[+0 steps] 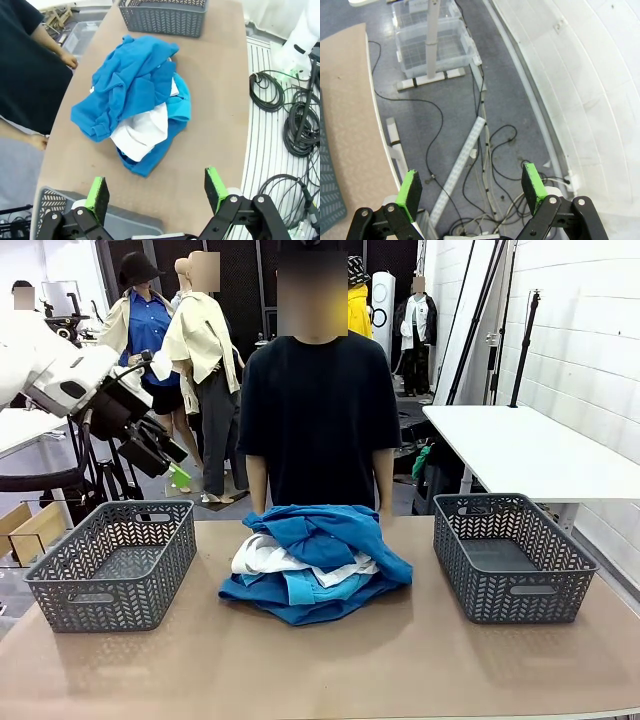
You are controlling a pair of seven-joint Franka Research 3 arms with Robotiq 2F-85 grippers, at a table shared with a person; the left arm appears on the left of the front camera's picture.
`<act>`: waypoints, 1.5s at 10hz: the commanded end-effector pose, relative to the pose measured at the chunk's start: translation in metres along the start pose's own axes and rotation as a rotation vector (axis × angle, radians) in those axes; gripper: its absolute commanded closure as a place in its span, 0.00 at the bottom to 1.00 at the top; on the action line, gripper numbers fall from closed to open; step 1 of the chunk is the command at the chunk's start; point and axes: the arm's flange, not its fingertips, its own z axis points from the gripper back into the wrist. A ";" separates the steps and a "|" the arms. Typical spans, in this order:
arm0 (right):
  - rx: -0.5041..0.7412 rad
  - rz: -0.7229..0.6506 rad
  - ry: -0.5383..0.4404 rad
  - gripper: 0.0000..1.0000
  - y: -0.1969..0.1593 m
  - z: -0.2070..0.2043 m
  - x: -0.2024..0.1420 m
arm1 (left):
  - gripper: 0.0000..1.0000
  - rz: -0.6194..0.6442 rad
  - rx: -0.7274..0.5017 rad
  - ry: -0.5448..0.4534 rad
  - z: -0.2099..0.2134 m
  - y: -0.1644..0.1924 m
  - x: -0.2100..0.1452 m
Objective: Sort the tops and bottoms.
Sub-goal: Lift clothes from the center of the table with your left hand.
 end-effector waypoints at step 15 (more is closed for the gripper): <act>0.002 0.002 0.001 0.00 0.001 -0.002 0.001 | 0.00 -0.149 -0.290 0.040 -0.205 0.028 0.058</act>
